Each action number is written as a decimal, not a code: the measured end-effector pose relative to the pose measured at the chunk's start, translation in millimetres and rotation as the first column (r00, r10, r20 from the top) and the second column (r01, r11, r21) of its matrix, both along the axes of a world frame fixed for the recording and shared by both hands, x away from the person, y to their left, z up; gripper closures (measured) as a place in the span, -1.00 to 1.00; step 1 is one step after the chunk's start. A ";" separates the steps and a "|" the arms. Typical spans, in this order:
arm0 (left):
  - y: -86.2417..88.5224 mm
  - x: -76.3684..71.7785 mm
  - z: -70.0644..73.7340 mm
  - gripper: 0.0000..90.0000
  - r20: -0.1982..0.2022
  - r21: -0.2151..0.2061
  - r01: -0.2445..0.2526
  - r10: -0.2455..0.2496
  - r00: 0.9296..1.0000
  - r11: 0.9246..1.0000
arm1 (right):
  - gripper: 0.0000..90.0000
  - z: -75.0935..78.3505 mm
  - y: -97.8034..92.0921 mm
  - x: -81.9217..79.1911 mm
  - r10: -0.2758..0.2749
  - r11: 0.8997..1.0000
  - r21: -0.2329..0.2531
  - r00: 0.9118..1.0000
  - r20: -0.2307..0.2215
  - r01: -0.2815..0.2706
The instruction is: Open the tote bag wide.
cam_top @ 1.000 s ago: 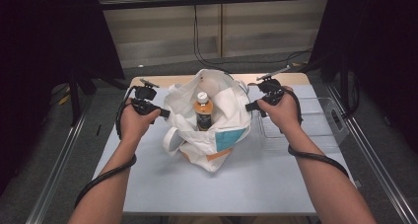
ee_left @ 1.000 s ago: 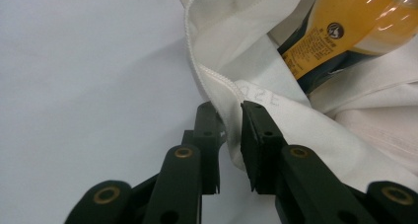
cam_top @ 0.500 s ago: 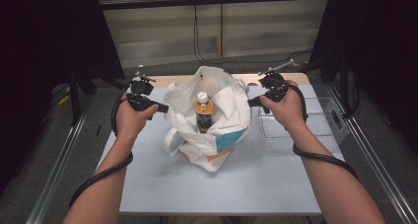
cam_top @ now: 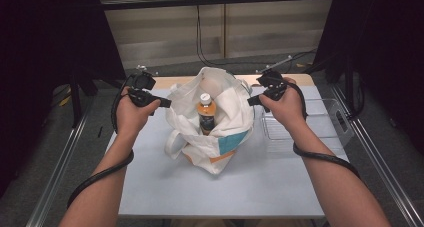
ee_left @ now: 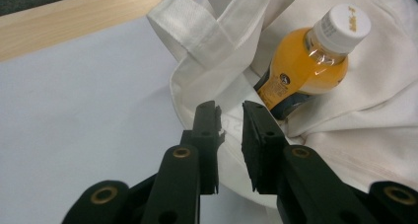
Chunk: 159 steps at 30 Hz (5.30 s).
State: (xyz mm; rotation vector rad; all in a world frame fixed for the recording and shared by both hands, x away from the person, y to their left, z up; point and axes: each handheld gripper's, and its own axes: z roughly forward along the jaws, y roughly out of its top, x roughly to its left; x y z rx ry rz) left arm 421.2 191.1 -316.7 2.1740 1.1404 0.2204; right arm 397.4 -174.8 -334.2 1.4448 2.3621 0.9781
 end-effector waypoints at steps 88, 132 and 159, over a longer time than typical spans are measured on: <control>-13.4 17.6 -82.5 0.96 -0.127 0.046 0.043 -0.036 0.991 0.998 | 0.97 -70.0 25.5 14.2 0.065 0.998 -0.015 0.994 -0.089 -0.067; -29.4 26.1 -7.6 0.36 0.119 -0.027 0.026 -0.023 0.993 0.999 | 0.89 -41.3 11.4 7.6 0.044 0.999 0.011 0.998 -0.041 -0.044; -28.3 41.2 -20.7 0.73 0.084 -0.001 0.027 -0.027 0.996 1.000 | 0.90 -45.2 12.7 13.4 0.052 0.999 0.018 0.998 -0.045 -0.051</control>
